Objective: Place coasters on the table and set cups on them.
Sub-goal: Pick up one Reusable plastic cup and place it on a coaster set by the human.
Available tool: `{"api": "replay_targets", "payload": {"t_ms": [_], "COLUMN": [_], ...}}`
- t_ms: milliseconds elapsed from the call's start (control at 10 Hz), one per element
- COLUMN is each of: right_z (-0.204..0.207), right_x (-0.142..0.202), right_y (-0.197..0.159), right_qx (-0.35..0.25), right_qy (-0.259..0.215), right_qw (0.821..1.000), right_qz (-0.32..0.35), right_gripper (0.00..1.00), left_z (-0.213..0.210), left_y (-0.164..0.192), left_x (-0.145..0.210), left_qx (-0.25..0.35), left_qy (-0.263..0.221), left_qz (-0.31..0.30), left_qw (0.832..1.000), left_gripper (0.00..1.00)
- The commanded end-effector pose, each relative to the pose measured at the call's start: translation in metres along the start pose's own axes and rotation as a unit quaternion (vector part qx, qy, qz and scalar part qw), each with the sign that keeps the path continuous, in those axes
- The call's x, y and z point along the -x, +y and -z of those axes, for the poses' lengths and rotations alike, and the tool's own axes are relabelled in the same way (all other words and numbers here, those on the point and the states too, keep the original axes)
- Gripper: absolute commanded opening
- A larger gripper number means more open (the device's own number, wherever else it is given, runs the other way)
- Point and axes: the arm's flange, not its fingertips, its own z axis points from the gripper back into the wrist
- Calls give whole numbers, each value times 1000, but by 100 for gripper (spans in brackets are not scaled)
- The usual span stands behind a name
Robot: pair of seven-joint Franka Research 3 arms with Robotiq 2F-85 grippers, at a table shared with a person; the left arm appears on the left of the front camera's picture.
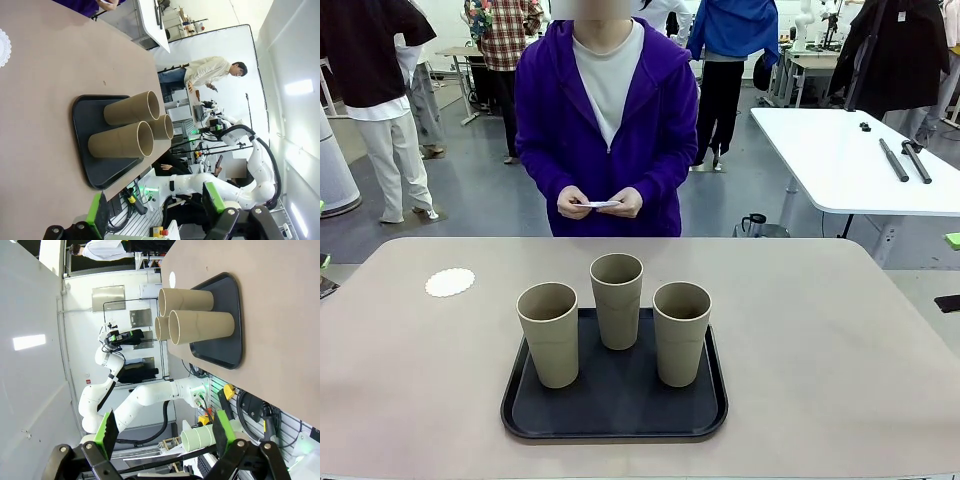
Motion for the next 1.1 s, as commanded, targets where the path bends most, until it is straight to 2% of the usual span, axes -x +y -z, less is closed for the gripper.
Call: {"api": "replay_targets", "payload": {"t_ms": [0,100,200,300,500,600,700,800,1000], "right_z": [0,0,0,0,0,0,0,0,0], "right_x": [0,0,0,0,0,0,0,0,0], "right_y": [1,1,1,1,1,1,1,1,1], "right_qx": [-2,-2,-2,-2,-2,-2,-2,-2,-2], "right_qy": [-2,-2,-2,-2,-2,-2,-2,-2,-2], "right_qw": [1000,1000,1000,1000,1000,1000,1000,1000,1000], "right_qz": [2,2,2,2,2,2,2,2,2], "right_gripper": [100,100,100,100,100,100,100,100,100], "left_z": [-1,0,4,14,47,67,92,109,156], "left_y": [0,0,-13,-29,-72,-91,-106,-111,-112], "left_x": [0,0,-9,-25,-39,-36,-36,-37,-31], "left_qx": [1,0,-36,-105,-188,-232,-270,-292,-373], "left_qy": [-1,0,15,37,104,153,208,232,293], "left_qz": [0,0,92,173,315,380,413,422,442], "left_qw": [1000,1000,995,979,924,882,845,826,761], "left_gripper": [100,100,100,100,100,100,100,100,100]}}
